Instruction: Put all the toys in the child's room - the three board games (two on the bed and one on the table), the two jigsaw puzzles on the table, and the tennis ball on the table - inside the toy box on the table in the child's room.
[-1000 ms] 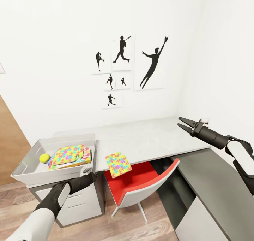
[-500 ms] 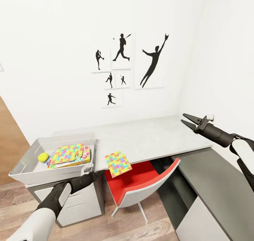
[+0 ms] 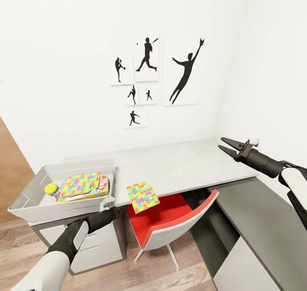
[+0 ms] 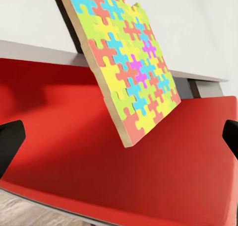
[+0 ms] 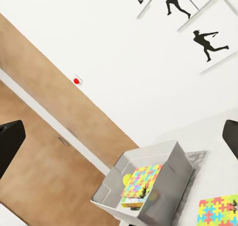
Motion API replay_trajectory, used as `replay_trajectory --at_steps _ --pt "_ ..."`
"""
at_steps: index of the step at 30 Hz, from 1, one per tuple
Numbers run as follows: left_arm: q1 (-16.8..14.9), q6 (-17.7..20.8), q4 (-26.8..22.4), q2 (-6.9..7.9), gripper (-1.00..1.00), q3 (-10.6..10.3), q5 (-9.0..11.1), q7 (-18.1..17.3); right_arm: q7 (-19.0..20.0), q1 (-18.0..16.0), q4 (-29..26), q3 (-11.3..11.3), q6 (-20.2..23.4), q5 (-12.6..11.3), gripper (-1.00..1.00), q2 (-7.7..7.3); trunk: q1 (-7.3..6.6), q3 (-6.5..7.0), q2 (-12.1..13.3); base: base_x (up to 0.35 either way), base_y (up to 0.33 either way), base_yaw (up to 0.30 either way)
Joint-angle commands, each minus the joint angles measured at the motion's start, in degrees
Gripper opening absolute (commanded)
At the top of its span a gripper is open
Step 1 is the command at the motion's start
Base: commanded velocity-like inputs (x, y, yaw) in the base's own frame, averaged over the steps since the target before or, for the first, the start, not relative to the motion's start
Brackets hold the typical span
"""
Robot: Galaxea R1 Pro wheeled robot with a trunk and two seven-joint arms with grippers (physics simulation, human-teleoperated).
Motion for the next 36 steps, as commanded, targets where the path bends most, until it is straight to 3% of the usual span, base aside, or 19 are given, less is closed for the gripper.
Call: replay_trajectory --at_steps 1,36 --pt "-0.05 0.47 0.01 -0.05 1.00 0.13 0.32 -0.14 0.01 -0.06 0.02 0.07 0.29 -0.30 1.00 -0.04 0.23 -0.26 -0.48 0.000 0.000 0.000" --pt "-0.43 0.74 -0.13 -0.64 1.00 -0.04 0.25 -0.10 0.01 -0.01 -0.01 0.07 0.40 -0.30 1.00 0.19 7.92 -6.54 -14.51 0.000 0.000 0.000"
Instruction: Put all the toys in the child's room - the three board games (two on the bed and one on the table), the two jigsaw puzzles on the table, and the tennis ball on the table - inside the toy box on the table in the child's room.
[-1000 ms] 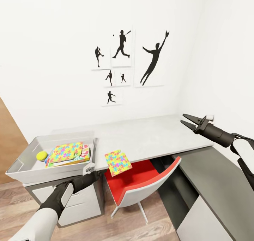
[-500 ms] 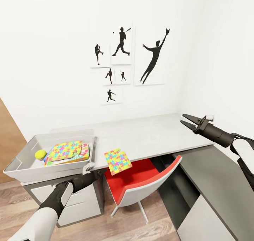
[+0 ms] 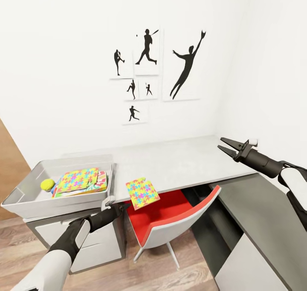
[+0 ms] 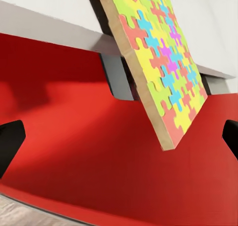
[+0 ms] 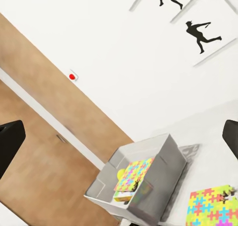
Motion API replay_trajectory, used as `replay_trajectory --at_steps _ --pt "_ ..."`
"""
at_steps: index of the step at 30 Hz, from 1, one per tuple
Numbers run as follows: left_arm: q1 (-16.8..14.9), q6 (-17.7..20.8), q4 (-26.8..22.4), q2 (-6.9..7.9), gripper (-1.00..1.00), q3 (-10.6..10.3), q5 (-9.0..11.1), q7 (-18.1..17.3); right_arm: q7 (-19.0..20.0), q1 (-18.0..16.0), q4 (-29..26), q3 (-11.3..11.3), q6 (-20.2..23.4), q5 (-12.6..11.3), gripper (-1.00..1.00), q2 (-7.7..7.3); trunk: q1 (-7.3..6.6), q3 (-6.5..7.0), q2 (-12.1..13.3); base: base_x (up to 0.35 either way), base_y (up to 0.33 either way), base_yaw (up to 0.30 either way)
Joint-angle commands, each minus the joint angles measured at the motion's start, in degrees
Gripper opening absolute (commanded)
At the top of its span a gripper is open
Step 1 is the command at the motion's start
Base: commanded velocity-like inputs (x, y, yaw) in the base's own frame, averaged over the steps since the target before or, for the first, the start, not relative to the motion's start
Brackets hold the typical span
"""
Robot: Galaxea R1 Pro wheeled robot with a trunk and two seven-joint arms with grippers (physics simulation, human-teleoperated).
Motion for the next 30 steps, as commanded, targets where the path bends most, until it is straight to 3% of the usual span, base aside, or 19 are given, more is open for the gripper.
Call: replay_trajectory --at_steps 1,8,30 --pt "-0.05 0.50 0.00 -0.22 1.00 0.13 0.28 -0.05 0.01 -0.05 0.03 0.07 0.26 -0.30 1.00 -0.01 0.23 -0.25 -0.46 0.000 0.000 0.000" --pt "-0.09 0.98 -0.22 -1.67 1.00 -0.47 0.27 1.46 0.01 -0.06 0.03 0.07 0.26 -0.28 1.00 0.00 1.77 -1.50 -3.27 0.000 0.000 0.000" --pt "-0.10 0.81 -0.36 -1.82 1.00 -1.77 0.32 1.69 0.01 -0.10 0.03 0.06 0.26 -0.30 1.00 -0.14 1.77 -1.50 -3.27 0.003 0.000 0.000"
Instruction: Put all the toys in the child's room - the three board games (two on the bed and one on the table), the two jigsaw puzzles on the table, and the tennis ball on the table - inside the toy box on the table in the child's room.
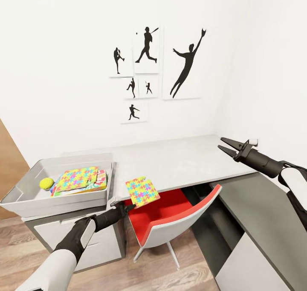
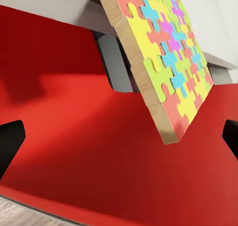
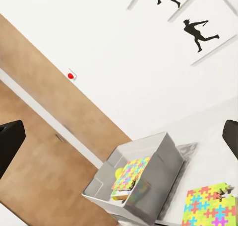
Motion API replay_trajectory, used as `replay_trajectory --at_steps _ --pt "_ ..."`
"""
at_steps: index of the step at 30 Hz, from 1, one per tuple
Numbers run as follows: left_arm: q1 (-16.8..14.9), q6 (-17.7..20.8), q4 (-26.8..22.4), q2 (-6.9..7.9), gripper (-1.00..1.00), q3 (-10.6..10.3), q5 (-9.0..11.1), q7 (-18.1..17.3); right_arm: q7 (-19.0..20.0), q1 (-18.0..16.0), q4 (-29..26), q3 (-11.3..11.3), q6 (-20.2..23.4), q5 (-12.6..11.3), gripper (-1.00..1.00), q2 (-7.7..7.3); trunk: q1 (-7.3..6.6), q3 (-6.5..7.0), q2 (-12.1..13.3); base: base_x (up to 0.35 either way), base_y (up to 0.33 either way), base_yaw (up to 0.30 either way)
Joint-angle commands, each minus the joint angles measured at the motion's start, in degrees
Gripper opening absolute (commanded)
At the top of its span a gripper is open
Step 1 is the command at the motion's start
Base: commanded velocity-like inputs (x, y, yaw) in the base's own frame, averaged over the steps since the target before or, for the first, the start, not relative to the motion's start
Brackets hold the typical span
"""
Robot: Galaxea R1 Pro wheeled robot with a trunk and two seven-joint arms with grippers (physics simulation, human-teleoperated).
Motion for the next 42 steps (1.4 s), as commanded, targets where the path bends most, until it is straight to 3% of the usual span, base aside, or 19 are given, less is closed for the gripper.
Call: replay_trajectory --at_steps 1,42 --pt "-0.04 0.45 -0.02 -0.07 1.00 0.35 0.11 -0.18 0.02 -0.06 0.04 0.07 0.25 -0.28 1.00 -0.05 0.01 -0.06 -0.04 0.065 0.000 0.000" --pt "-0.04 0.16 -0.12 -0.26 1.00 -0.63 0.11 -0.61 0.02 0.03 0.04 0.07 0.25 -0.27 1.00 -0.06 0.01 -0.06 -0.04 0.058 -0.009 0.000"
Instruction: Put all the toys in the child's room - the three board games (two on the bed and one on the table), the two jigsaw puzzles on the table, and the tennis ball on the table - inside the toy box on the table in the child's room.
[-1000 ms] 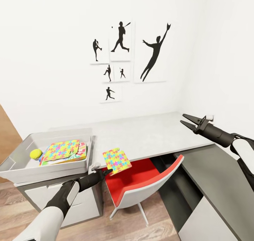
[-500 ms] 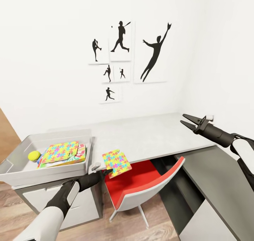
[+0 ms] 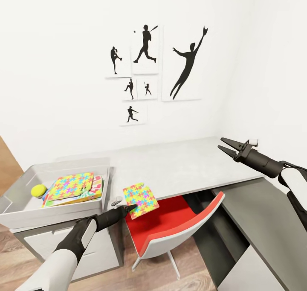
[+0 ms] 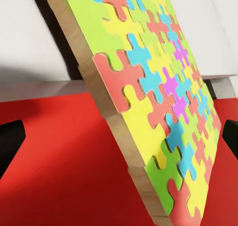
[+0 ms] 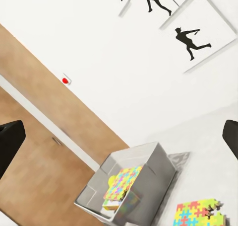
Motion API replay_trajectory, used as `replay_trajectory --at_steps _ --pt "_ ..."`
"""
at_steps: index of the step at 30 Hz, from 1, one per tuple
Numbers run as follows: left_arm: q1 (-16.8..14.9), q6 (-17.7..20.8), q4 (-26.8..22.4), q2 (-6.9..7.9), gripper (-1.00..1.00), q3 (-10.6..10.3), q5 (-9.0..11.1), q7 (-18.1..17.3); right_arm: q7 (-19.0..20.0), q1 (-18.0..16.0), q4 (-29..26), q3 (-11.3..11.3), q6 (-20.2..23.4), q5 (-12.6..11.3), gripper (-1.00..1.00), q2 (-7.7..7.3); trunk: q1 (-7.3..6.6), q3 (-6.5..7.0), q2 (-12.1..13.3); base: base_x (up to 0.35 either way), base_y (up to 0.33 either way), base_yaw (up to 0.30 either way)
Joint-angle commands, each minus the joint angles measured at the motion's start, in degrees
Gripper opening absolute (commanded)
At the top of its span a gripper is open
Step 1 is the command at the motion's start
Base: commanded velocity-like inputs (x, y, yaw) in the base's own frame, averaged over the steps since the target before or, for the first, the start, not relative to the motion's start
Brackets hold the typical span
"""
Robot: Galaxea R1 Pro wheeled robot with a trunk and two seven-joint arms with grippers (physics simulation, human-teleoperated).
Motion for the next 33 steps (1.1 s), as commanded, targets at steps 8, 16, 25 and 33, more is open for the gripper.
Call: replay_trajectory --at_steps 8,16,25,33 --pt "-0.04 0.49 -0.01 -0.06 1.00 0.21 0.09 -0.22 0.03 -0.05 0.04 0.02 0.24 -0.28 1.00 -0.05 0.00 -0.06 -0.04 0.003 -0.098 0.000" --pt "-0.04 0.49 -0.01 -0.06 1.00 0.19 0.09 -0.23 0.03 -0.05 0.04 0.04 0.24 -0.28 1.00 -0.05 0.00 -0.06 -0.04 0.000 -0.020 0.000" --pt "-0.04 0.49 -0.01 -0.06 1.00 0.19 0.09 -0.23 0.03 -0.05 0.04 0.02 0.24 -0.28 1.00 -0.05 0.00 -0.06 -0.04 0.000 -0.002 0.000" --pt "-0.04 0.51 -0.01 -0.06 1.00 0.19 0.09 -0.25 0.03 -0.05 0.04 0.02 0.24 -0.27 1.00 -0.05 0.00 -0.06 -0.04 0.000 0.000 0.000"
